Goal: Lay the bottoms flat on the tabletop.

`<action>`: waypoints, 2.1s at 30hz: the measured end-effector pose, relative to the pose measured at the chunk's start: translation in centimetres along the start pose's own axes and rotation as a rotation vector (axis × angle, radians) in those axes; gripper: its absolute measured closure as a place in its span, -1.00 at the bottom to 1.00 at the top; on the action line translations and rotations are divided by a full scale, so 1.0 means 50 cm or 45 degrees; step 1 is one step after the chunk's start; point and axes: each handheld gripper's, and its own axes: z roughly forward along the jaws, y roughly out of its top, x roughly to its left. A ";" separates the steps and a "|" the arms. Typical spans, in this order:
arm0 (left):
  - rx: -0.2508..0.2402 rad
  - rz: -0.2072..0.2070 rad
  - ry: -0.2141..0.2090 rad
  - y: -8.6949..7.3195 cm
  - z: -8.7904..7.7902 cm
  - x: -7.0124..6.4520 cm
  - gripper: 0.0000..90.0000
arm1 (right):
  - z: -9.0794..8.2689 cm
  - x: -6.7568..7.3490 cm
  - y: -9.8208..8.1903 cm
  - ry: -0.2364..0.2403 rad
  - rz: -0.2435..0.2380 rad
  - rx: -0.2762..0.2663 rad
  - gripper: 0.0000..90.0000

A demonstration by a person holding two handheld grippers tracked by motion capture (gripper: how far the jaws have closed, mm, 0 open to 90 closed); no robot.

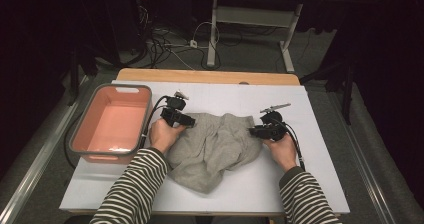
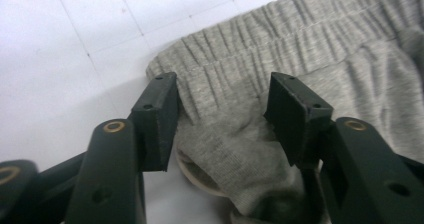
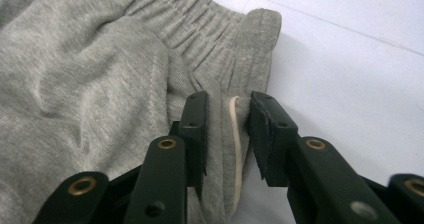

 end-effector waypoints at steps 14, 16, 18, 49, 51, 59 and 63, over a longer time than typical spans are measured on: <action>0.014 0.065 0.010 0.001 0.002 -0.007 0.76 | -0.003 0.011 0.004 -0.009 -0.040 0.030 0.83; -0.003 0.067 0.006 0.001 -0.002 -0.006 0.78 | -0.008 0.012 0.009 -0.030 -0.069 0.023 0.83; -0.035 0.057 -0.007 0.003 -0.012 -0.003 0.78 | -0.014 0.013 0.015 -0.049 -0.092 0.018 0.83; -0.142 0.011 0.076 0.086 -0.064 0.031 0.55 | 0.008 -0.002 0.162 -0.132 -0.084 -0.062 0.54; -0.130 0.035 0.088 0.081 -0.058 0.025 0.36 | 0.013 -0.002 0.149 -0.107 -0.066 -0.066 0.44; -0.152 0.116 0.048 0.036 -0.078 -0.012 0.07 | -0.030 0.022 0.077 -0.030 -0.092 -0.130 0.19; -0.123 0.189 -0.004 -0.009 -0.081 -0.039 0.07 | -0.061 0.046 0.038 -0.001 -0.123 -0.137 0.21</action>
